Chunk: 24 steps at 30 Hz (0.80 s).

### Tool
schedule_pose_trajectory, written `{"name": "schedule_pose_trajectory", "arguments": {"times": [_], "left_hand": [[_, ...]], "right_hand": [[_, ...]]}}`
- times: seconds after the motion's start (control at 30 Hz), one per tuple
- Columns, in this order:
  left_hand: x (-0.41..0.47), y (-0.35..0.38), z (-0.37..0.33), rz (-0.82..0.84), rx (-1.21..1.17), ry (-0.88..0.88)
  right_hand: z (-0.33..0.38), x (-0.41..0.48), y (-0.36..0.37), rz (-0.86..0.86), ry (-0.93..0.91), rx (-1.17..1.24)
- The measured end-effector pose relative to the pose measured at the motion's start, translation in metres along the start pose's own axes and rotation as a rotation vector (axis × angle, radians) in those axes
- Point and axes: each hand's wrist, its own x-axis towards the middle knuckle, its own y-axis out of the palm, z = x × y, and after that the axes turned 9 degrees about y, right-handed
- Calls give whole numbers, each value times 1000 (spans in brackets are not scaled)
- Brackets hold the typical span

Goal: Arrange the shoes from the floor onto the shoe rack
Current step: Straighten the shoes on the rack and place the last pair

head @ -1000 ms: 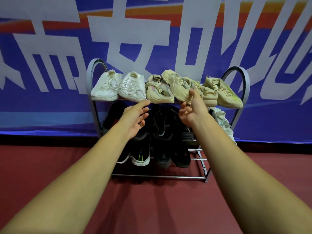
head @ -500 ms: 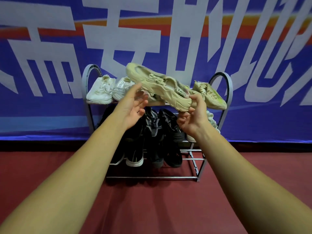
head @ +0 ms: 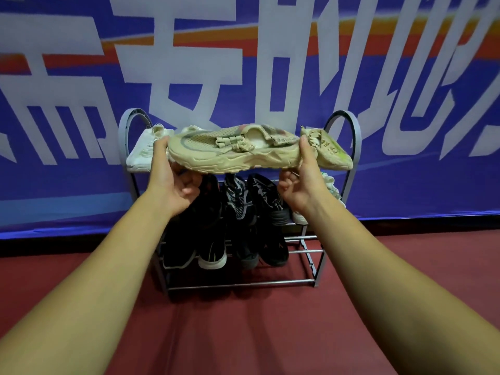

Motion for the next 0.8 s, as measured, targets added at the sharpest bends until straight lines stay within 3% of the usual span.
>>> {"name": "schedule_pose_trajectory", "arguments": {"times": [0.13, 0.27, 0.37, 0.67, 0.8], "left_hand": [[-5, -3, 1, 129, -46, -32], [-11, 2, 7, 258, -73, -42], [-11, 10, 19, 272, -70, -37], [-11, 40, 39, 264, -144, -25], [-8, 50, 42, 249, -37, 14]], "right_hand": [[3, -1, 3, 86, -52, 73], [0, -4, 12, 73, -30, -56], [-9, -7, 18, 104, 45, -189], [-23, -7, 23, 51, 49, -516], [-17, -10, 24, 59, 19, -496]]}}
